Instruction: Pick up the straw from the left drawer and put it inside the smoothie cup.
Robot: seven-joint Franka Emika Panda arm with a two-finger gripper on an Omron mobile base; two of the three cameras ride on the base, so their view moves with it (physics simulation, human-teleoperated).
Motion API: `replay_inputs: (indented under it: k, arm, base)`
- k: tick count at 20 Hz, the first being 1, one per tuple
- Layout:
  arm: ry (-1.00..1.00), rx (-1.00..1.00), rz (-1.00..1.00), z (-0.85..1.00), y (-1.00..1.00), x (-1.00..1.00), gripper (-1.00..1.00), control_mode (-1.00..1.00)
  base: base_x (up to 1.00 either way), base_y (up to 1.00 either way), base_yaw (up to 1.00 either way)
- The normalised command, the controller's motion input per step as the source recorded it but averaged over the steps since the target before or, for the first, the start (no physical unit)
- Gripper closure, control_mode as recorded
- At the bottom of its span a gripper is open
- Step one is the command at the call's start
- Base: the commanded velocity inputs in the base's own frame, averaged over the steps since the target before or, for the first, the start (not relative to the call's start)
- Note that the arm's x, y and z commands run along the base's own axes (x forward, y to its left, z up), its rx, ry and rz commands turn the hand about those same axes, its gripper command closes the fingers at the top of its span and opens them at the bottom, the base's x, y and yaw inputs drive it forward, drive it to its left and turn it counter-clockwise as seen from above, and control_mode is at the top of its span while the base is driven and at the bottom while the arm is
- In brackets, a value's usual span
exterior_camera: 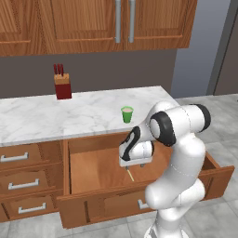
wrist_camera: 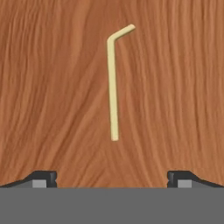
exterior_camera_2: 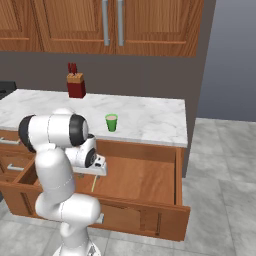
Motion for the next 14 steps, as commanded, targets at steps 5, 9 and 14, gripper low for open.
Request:
replay_inputs:
  k: [5,9,14]
  arm:
    - [0.00,0.00,0.00,-0.25,0.09,0.19,-1.00,-1.00]
    - [0.00,0.00,0.00,-0.22,0.11,0.19,-1.00,-1.00]
    - [0.00,0.00,0.00,-0.21,0.03,0.18,-1.00,-1.00]
  base:
    - [0.00,0.00,0.00]
    - [0.00,0.00,0.00]
    - [0.00,0.00,0.00]
